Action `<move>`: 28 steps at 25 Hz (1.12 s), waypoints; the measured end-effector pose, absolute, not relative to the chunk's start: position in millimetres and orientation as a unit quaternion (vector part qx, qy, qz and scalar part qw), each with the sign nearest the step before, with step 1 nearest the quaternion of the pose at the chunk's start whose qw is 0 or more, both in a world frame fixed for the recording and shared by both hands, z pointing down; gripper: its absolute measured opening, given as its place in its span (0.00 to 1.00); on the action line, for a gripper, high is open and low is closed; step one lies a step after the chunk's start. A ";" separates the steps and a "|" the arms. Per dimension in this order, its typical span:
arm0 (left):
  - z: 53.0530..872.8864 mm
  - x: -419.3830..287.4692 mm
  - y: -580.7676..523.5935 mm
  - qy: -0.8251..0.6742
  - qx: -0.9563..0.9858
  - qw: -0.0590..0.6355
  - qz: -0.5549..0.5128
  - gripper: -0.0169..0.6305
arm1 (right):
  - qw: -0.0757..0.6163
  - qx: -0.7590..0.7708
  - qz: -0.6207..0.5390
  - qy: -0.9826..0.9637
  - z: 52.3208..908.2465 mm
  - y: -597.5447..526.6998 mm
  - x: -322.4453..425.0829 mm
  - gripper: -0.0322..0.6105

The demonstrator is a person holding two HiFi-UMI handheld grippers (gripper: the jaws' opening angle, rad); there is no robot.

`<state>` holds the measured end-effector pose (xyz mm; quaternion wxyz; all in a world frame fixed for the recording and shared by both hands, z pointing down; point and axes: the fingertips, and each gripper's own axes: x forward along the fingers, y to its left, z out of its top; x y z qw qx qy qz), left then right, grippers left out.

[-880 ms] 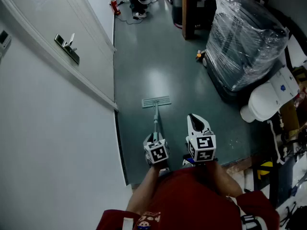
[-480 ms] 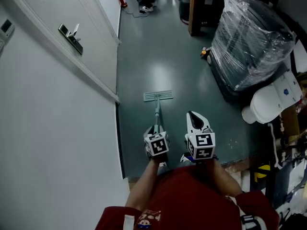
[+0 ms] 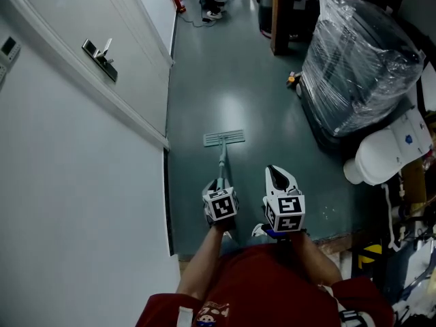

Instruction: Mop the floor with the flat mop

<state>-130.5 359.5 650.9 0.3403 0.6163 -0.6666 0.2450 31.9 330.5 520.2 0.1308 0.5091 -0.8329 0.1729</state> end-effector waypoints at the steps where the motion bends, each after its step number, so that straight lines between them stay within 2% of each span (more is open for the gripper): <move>1: 651.7 -126.6 356.8 -0.668 0.615 0.340 0.245 0.23 | 0.132 0.506 0.173 -0.835 520.8 328.5 35.5 0.08; 10: 655.1 -129.8 326.2 -0.672 0.613 0.340 0.238 0.23 | 0.144 0.495 0.164 -0.841 525.7 301.4 34.9 0.08; 28: 649.8 -204.0 203.2 -0.661 0.630 0.341 0.223 0.23 | 0.149 0.507 0.146 -0.836 517.3 187.4 -47.8 0.08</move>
